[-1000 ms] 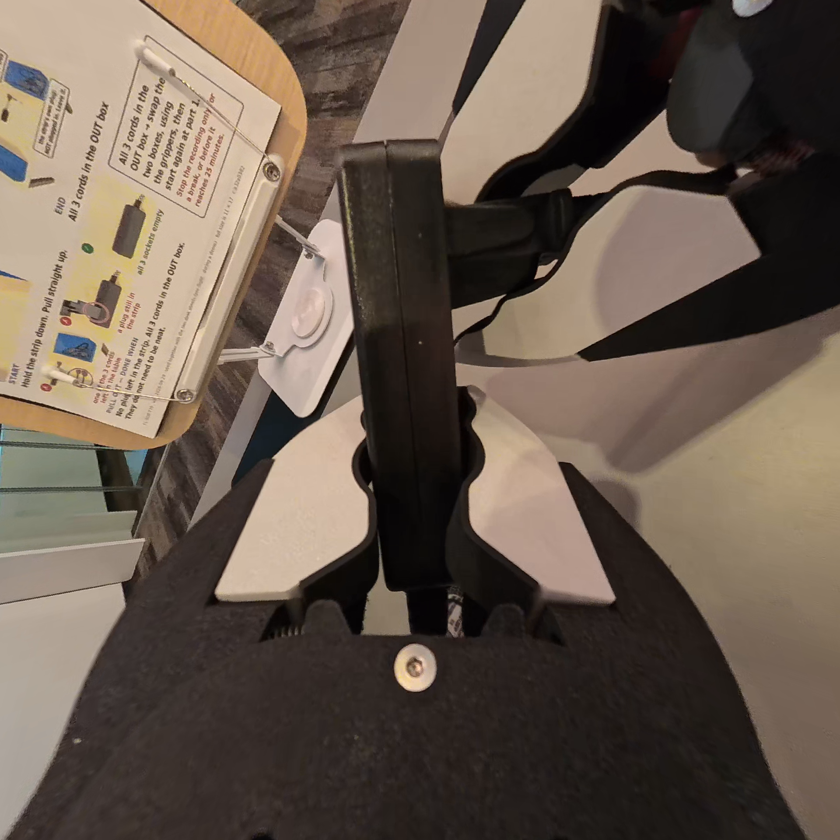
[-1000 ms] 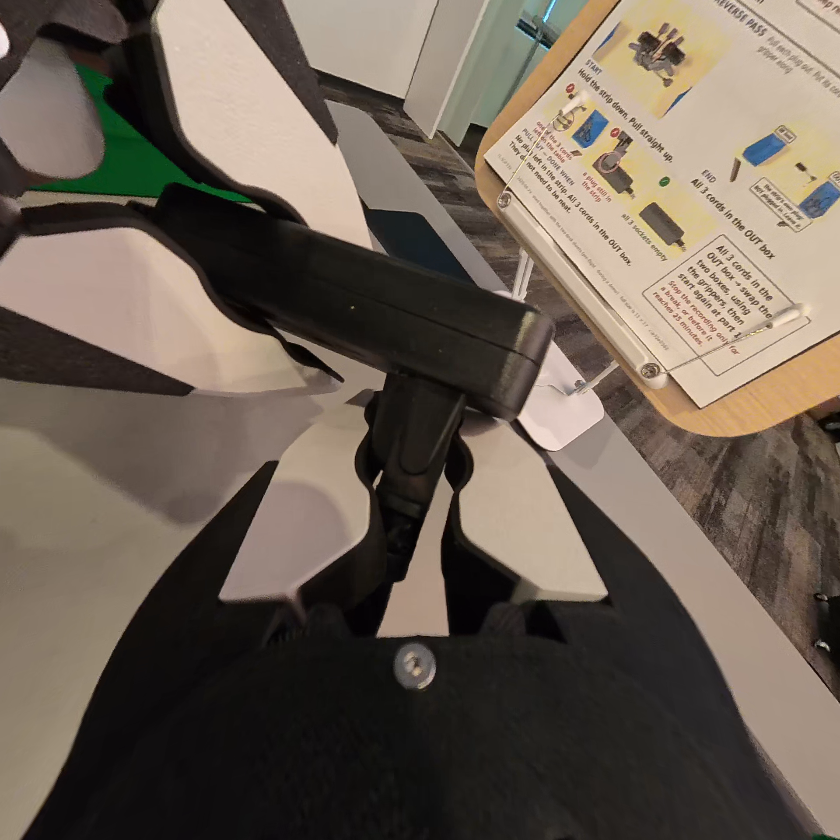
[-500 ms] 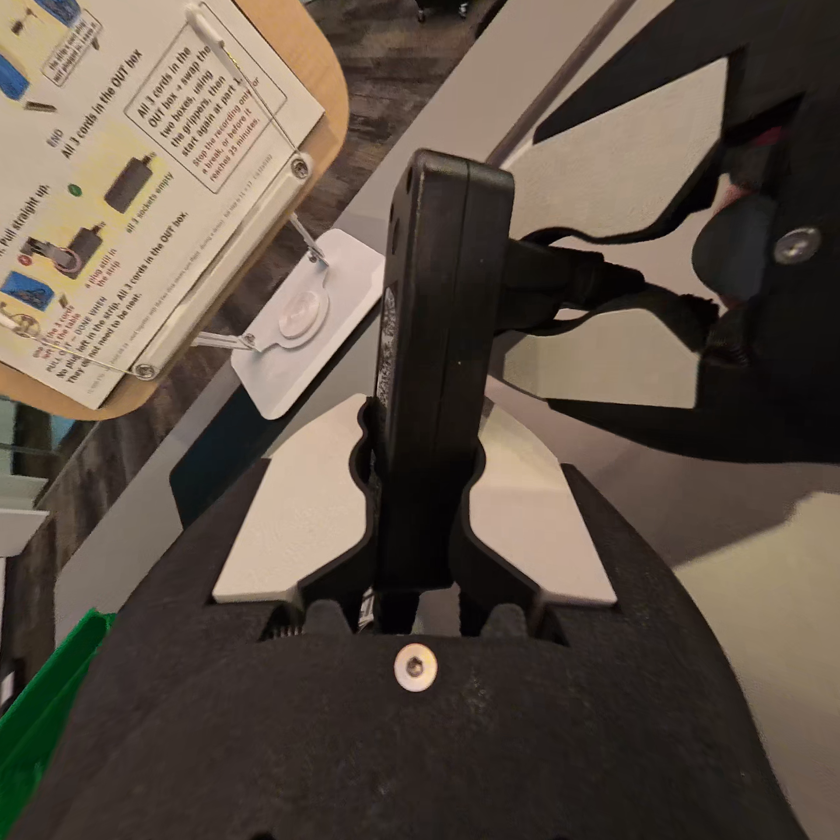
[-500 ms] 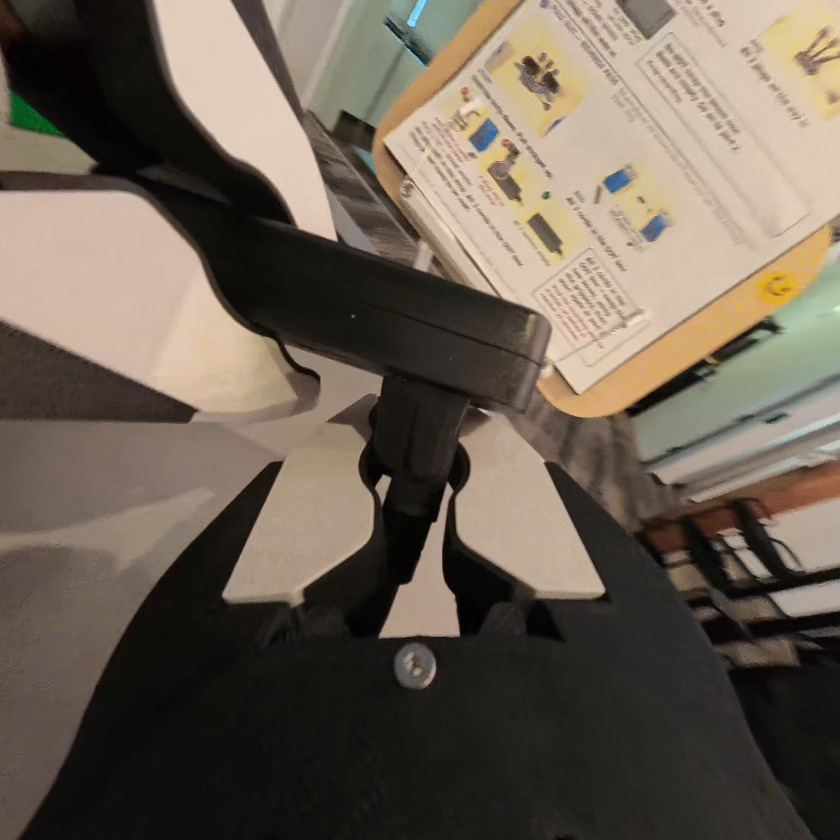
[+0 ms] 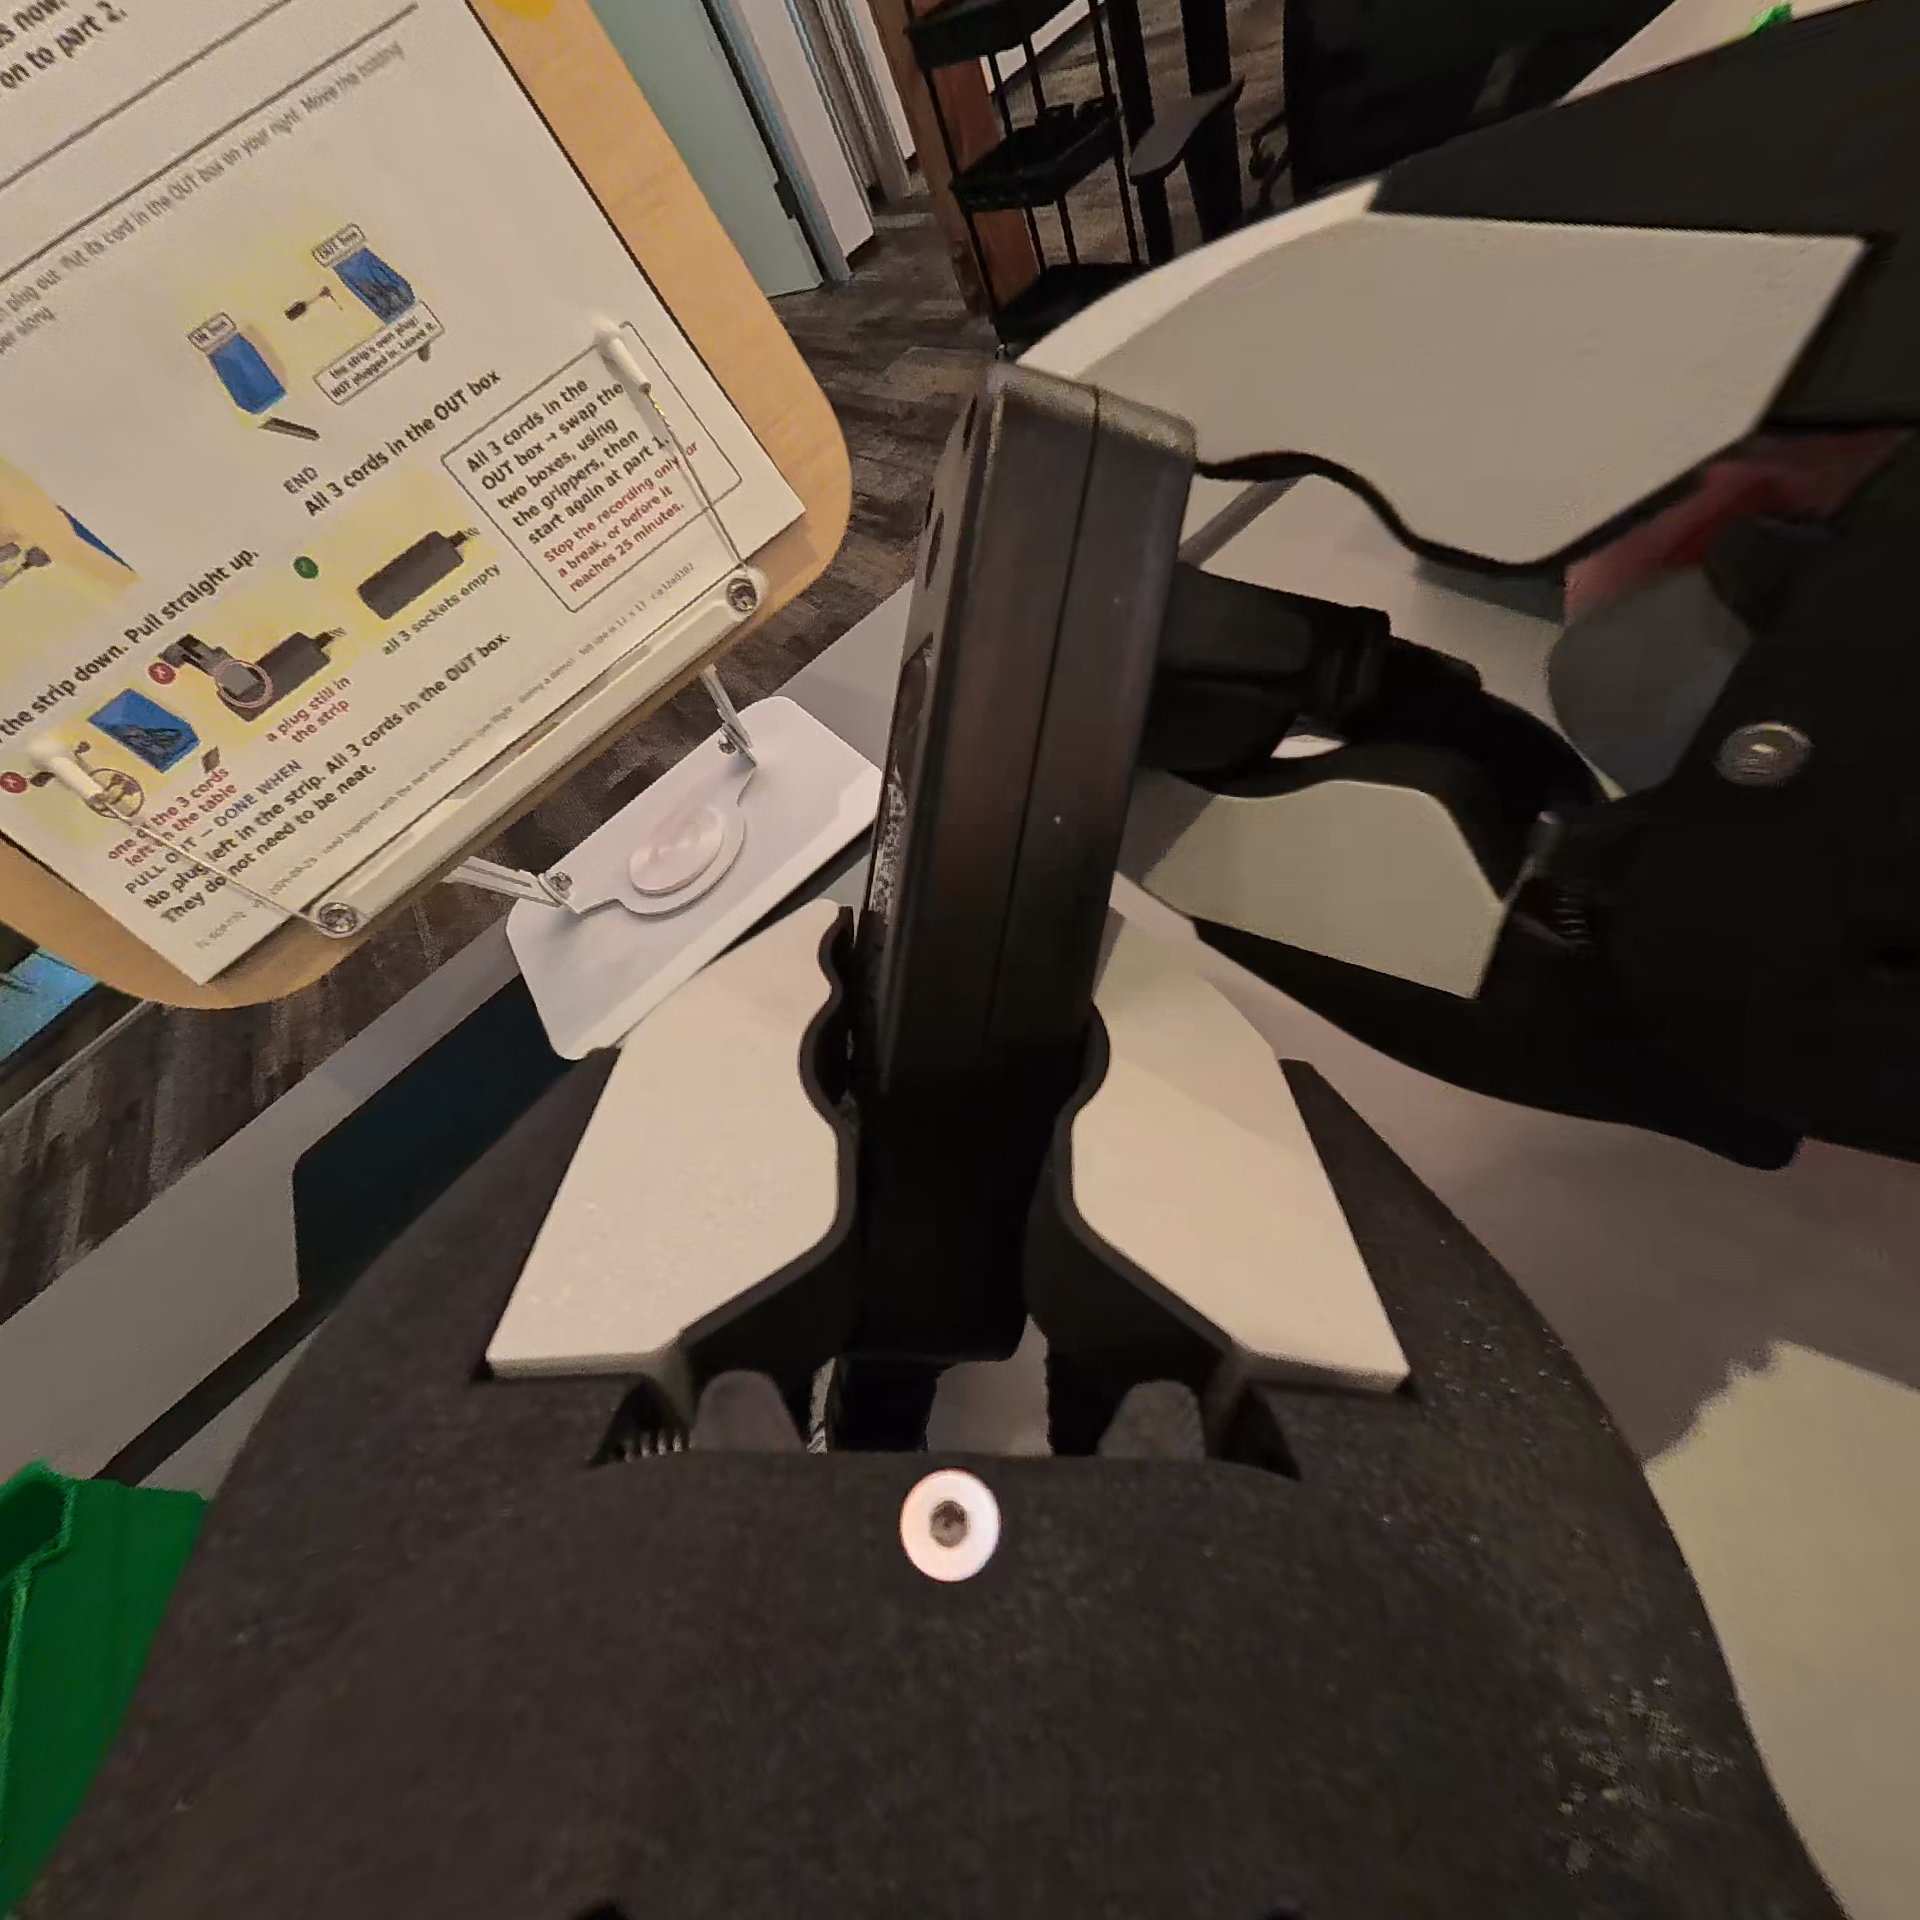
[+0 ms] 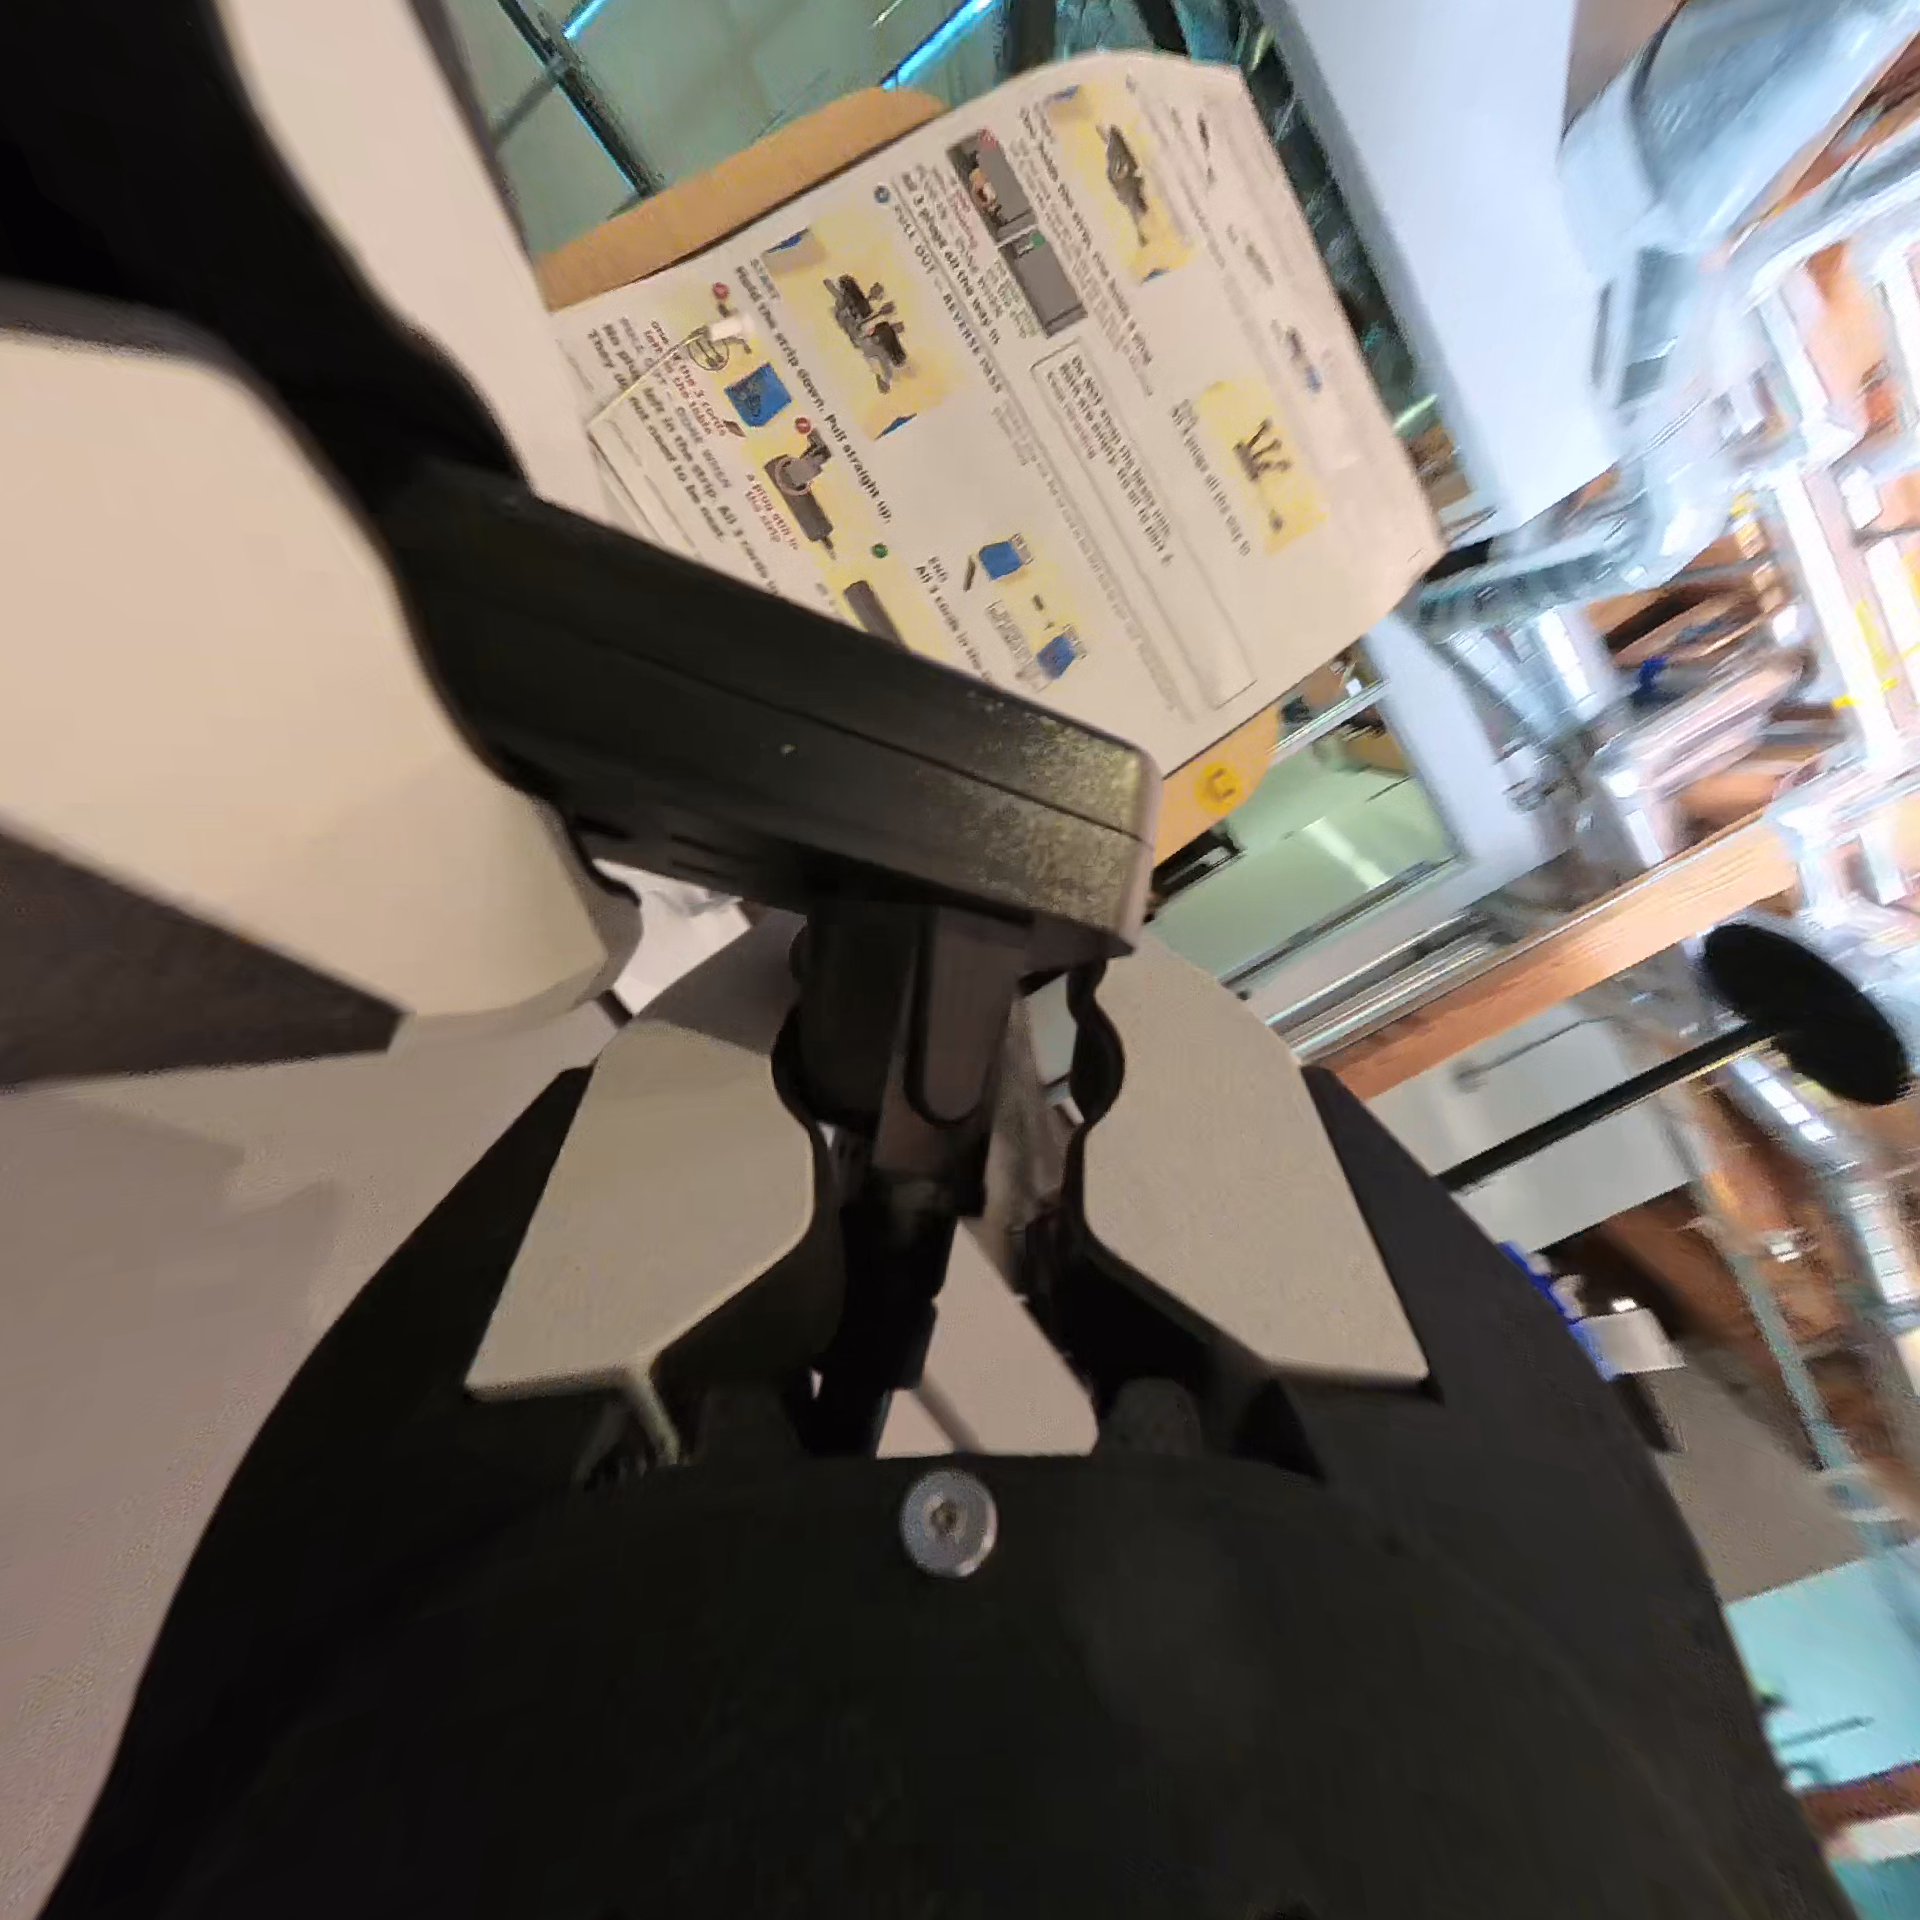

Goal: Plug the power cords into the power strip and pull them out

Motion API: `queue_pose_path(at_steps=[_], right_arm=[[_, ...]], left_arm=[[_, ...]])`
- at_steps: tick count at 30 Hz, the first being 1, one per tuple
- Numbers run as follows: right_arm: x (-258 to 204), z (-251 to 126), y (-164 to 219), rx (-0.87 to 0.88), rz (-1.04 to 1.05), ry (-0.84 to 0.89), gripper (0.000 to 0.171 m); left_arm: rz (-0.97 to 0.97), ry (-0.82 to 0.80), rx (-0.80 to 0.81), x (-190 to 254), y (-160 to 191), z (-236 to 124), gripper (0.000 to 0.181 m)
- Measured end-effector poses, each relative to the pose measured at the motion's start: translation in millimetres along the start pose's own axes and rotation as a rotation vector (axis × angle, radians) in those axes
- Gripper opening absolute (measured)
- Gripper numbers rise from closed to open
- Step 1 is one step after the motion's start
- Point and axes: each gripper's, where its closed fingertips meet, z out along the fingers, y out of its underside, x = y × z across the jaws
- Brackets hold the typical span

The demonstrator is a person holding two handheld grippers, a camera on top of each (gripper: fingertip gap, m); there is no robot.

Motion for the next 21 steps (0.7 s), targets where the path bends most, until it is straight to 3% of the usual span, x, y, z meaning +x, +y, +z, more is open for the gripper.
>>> queue_pose_path(at_steps=[6,10,17,21], right_arm=[[11.9,-15.7,-16.4,0.001,0.057,-0.041,0.050],[9.8,-32.2,-23.7,-0.084,0.046,-0.084,0.020],[21.9,-57.0,-20.2,-0.219,0.092,-0.066,0.018],[13.7,-80.8,-17.9,-0.268,0.447,-0.120,0.017]], left_arm=[[-0.074,0.010,0.063,-14.2,-10.2,-14.2,0.035],[-0.088,0.025,0.102,-12.8,-20.4,-24.8,0.035],[-0.036,0.082,0.127,5.1,-34.0,-36.5,0.036],[0.053,0.184,0.142,19.8,-39.5,-46.2,0.037]])
